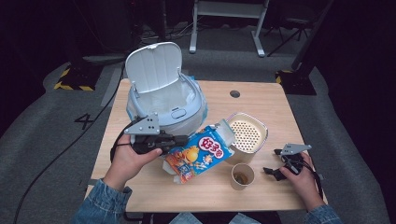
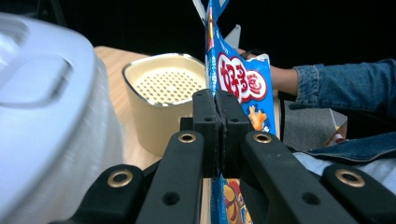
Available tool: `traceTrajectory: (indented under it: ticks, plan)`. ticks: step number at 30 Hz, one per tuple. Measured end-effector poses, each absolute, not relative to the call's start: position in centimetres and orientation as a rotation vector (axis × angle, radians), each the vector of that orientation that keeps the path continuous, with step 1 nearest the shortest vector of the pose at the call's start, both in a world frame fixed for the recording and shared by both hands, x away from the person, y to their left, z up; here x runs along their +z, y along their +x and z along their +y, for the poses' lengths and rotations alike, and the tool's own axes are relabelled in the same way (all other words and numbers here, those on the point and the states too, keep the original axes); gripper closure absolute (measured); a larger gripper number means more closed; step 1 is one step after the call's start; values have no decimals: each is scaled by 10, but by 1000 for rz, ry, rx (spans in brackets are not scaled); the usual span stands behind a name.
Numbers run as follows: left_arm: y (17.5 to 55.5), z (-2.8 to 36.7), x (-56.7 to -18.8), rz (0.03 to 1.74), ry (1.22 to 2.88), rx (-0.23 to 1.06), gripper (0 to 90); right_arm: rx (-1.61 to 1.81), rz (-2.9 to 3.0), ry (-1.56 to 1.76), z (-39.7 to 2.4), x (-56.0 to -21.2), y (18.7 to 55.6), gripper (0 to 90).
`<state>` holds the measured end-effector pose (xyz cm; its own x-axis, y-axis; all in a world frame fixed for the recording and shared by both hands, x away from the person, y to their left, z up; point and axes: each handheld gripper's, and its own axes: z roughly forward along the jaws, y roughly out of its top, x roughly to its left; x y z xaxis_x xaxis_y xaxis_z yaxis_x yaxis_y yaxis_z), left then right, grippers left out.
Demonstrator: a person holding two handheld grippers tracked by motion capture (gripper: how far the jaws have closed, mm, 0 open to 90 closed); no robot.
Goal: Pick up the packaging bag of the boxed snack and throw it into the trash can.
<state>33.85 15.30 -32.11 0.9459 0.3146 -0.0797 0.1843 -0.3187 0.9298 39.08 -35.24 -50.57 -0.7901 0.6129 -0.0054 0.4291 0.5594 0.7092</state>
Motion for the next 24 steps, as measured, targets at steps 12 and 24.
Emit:
traceTrajectory:
  ticks: [12, 24]
  plan:
    - [347, 168, -286, 361, 1840, 190, 883, 1054, 2540, 873, -352, -506, 390, 1]
    - [355, 174, -256, 340, 1789, 247, 884, 1054, 2540, 873, -352, -506, 390, 1]
